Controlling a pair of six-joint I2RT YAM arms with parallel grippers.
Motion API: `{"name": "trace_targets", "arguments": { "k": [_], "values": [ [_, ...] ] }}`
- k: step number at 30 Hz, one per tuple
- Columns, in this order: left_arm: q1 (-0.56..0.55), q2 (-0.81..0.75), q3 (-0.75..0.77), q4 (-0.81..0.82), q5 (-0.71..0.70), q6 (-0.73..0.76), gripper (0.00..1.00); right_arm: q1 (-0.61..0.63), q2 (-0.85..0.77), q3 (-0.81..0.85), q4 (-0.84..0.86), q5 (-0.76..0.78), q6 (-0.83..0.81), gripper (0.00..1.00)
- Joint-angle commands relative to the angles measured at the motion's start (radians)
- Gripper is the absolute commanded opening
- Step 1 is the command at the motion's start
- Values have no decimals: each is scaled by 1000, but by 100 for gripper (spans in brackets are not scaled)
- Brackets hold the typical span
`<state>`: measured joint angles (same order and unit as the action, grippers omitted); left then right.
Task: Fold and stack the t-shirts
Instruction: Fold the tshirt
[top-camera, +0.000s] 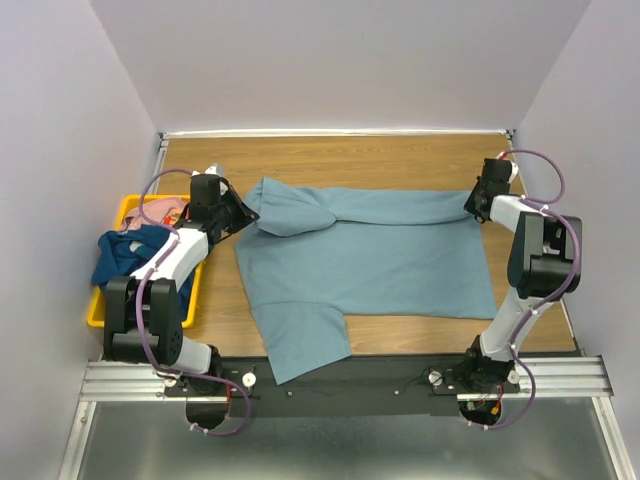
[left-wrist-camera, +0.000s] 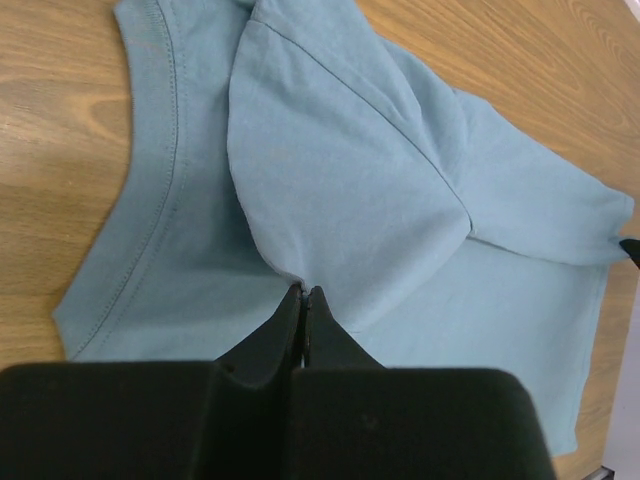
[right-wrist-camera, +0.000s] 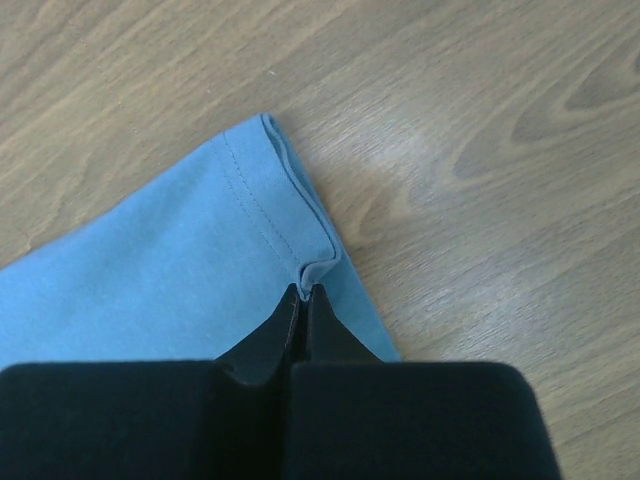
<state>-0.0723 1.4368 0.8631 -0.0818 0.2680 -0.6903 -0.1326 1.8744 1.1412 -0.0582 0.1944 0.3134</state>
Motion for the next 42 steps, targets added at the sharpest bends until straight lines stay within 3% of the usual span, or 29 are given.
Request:
{"name": "trace_targets", "arguments": {
  "k": [1, 3, 7, 13, 23, 32, 37, 42],
  "values": [
    [-18, 4, -4, 40, 34, -12, 0, -10, 29, -11, -34, 28, 18, 4],
    [-23, -6, -9, 40, 31, -18, 0, -9, 32, -3, -38, 27, 18, 6],
    [-34, -15, -21, 42, 25, -29, 0, -10, 34, 31, -78, 10, 13, 18],
    [-76, -26, -10, 42, 30, -46, 0, -6, -36, 58, -146, -67, 26, 46],
    [-138, -110, -24, 31, 14, -106, 0, 54, -172, 57, -187, -76, 38, 71],
    [-169, -136, -50, 8, -1, -114, 0, 152, -205, 69, -184, -188, -2, 72],
    [-169, -81, -39, 39, -18, -109, 0, 319, -179, 66, -164, -237, -76, 68],
    [-169, -15, 71, 50, -58, -75, 0, 502, -170, 22, -83, -322, -128, 59]
  ]
}}
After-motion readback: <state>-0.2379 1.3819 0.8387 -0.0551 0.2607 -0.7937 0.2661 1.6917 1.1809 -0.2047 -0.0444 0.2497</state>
